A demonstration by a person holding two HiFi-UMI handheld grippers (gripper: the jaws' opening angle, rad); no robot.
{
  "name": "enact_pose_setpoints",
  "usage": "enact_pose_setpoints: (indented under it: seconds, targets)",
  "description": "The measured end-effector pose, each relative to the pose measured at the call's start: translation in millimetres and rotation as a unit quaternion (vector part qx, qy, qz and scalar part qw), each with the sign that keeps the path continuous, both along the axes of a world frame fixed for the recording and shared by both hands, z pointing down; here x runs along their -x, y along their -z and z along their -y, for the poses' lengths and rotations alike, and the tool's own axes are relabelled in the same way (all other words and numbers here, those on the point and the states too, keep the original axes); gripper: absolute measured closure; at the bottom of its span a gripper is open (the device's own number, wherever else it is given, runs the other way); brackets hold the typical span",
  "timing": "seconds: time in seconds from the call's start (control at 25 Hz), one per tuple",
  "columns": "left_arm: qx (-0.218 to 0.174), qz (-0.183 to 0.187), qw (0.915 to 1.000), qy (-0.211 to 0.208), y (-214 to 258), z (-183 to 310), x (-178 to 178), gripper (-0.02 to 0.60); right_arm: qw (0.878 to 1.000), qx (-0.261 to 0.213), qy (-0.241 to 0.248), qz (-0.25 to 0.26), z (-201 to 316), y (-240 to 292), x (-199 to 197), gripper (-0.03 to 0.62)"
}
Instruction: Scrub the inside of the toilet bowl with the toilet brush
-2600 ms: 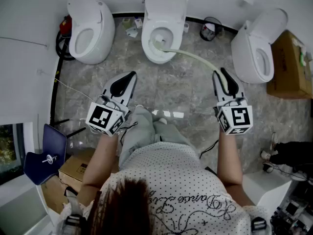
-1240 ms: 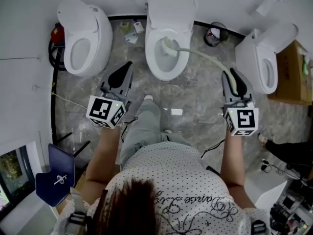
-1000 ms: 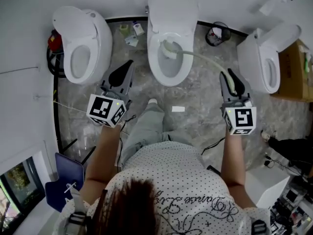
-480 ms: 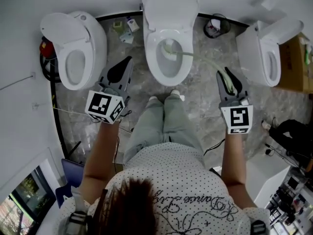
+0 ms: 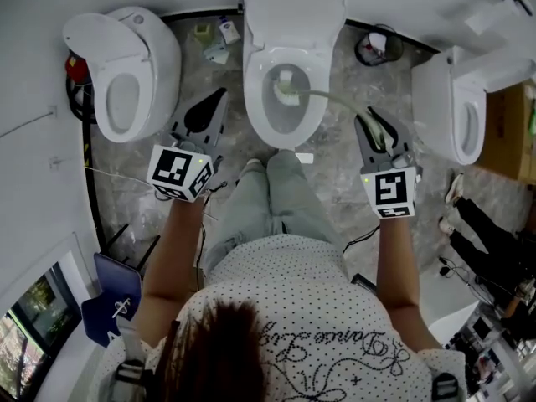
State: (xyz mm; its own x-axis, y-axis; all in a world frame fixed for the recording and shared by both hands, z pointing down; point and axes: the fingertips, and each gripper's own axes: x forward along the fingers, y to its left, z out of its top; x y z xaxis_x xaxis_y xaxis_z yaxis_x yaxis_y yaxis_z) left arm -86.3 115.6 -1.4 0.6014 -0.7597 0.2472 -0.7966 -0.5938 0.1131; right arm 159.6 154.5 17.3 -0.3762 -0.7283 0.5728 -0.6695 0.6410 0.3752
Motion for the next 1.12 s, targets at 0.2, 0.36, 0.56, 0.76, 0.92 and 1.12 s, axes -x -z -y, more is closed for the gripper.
enact_pose_setpoints:
  seconds: [0.2, 0.36, 0.56, 0.76, 0.92, 1.12]
  targets:
    - [0.014, 0.000, 0.9992, 0.036, -14.1, 18.0, -15.1, 0.578, 0.998, 0.023, 0.048, -0.018, 33.8, -24.3, -11.8, 0.484]
    - [0.019, 0.002, 0.9983, 0.056, -28.2, 30.6, -18.0, 0.578, 0.996, 0.047, 0.074, -0.022, 57.5, -58.0, -12.0, 0.484]
    - [0.030, 0.009, 0.9971, 0.070, -59.8, 45.1, -19.2, 0.578, 0.993, 0.080, 0.081, -0.021, 79.2, -112.5, -15.5, 0.484]
    - [0.043, 0.009, 0.9969, 0.065, -95.5, 69.0, -18.5, 0.578, 0.992, 0.109, 0.055, -0.023, 99.8, -159.4, -16.8, 0.484]
    - [0.051, 0.023, 0.9975, 0.042, -129.9, 84.5, -18.7, 0.578, 0.991, 0.127, 0.029, -0.016, 114.6, -199.6, -13.3, 0.484]
    - [0.077, 0.025, 0.9964, 0.028, -179.2, 93.2, -9.1, 0.578, 0.990, 0.140, -0.017, -0.007, 134.8, -249.4, -11.5, 0.483]
